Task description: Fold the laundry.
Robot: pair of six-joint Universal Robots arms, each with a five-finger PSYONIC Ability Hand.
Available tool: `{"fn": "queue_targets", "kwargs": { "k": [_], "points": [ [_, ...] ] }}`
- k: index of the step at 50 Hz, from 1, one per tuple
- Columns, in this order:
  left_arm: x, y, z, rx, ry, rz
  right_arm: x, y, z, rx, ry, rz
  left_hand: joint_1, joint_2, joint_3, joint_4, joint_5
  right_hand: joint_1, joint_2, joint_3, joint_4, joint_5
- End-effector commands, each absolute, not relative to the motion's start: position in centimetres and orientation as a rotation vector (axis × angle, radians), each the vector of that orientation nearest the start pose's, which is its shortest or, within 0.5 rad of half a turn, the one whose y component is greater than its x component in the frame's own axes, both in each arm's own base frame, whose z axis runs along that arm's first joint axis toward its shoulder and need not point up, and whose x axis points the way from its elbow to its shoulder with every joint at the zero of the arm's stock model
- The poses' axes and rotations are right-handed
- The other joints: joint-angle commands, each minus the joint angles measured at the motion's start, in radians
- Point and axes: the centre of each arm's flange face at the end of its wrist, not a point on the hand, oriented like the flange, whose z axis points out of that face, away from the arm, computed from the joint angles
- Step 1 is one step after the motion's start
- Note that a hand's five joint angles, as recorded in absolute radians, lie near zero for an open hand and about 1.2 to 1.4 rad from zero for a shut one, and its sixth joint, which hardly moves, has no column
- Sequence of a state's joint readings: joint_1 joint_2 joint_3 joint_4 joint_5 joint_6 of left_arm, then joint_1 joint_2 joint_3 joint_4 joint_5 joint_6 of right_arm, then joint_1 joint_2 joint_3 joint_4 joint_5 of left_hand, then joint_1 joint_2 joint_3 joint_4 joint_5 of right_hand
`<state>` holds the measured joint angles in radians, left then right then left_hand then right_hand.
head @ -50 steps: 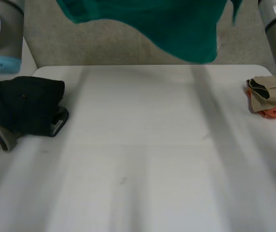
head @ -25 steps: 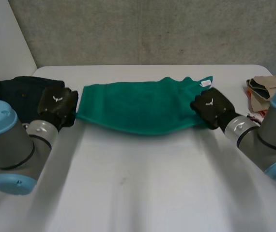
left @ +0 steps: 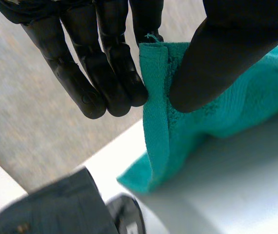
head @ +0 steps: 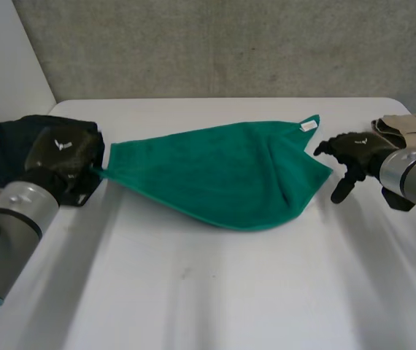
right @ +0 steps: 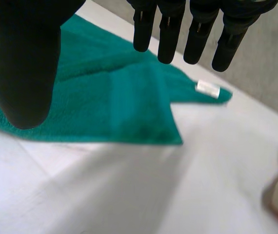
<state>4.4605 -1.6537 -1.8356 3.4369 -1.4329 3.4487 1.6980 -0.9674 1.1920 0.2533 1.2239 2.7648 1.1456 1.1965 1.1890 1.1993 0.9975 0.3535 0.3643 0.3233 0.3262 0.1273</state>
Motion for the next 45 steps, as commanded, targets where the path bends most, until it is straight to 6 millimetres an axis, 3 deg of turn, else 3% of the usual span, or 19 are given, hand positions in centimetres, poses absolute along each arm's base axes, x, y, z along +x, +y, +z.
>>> {"fn": "queue_targets", "kwargs": {
  "k": [1,6,12,20,27,31,34,35,36,39,45],
  "points": [
    [-22.6,-25.9,28.3,0.725,2.090,-2.401,22.0,-34.1,15.6,-0.790,2.410,-1.457,0.251,0.200,0.207,0.197,0.224,-0.056,-0.066,-0.025,-0.028,-0.004],
    [-23.5,-25.5,31.1,0.731,2.048,-2.471,23.9,-31.7,13.7,-0.729,2.383,-1.454,0.251,0.200,0.207,0.197,0.224,-0.126,-0.137,-0.096,-0.099,-0.074],
    [-24.7,-25.0,34.3,0.727,1.986,-2.540,26.3,-29.1,13.6,-0.662,2.347,-1.529,0.251,0.200,0.207,0.197,0.224,-0.167,-0.178,-0.137,-0.140,-0.116],
    [-26.3,-24.0,38.3,0.711,1.898,-2.644,29.0,-28.1,13.5,-0.522,2.259,-1.663,0.251,0.200,0.207,0.197,0.224,-0.167,-0.178,-0.137,-0.140,-0.116],
    [-26.9,-22.7,40.7,0.697,1.868,-2.699,30.1,-29.9,12.6,-0.412,2.256,-1.760,0.251,0.200,0.207,0.197,0.224,-0.053,-0.064,-0.023,-0.026,-0.001],
    [-26.8,-22.4,41.4,0.667,1.851,-2.712,29.6,-32.4,11.8,-0.335,2.293,-1.850,0.251,0.200,0.207,0.197,0.224,0.023,0.013,0.054,0.051,0.075],
    [-26.0,-22.3,42.3,0.600,1.824,-2.717,28.1,-35.1,11.8,-0.245,2.326,-1.939,0.251,0.200,0.207,0.197,0.224,0.158,0.148,0.189,0.186,0.210],
    [-25.8,-22.3,42.5,0.583,1.820,-2.717,27.7,-35.7,11.9,-0.228,2.332,-1.957,0.251,0.200,0.207,0.197,0.224,0.211,0.200,0.241,0.238,0.263],
    [-25.4,-22.1,42.7,0.558,1.817,-2.716,27.0,-36.9,12.1,-0.208,2.325,-1.982,0.251,0.200,0.207,0.197,0.224,0.496,0.486,0.527,0.524,0.548],
    [-24.9,-21.8,43.1,0.536,1.815,-2.726,26.2,-38.3,12.2,-0.233,2.303,-1.994,0.251,0.200,0.207,0.197,0.224,1.041,1.030,1.071,1.068,1.093],
    [-23.5,-21.9,43.2,0.484,1.830,-2.724,25.2,-39.8,13.3,-0.407,2.185,-1.932,0.251,0.200,0.207,0.197,0.224,1.043,1.032,1.073,1.070,1.094]
  ]
}}
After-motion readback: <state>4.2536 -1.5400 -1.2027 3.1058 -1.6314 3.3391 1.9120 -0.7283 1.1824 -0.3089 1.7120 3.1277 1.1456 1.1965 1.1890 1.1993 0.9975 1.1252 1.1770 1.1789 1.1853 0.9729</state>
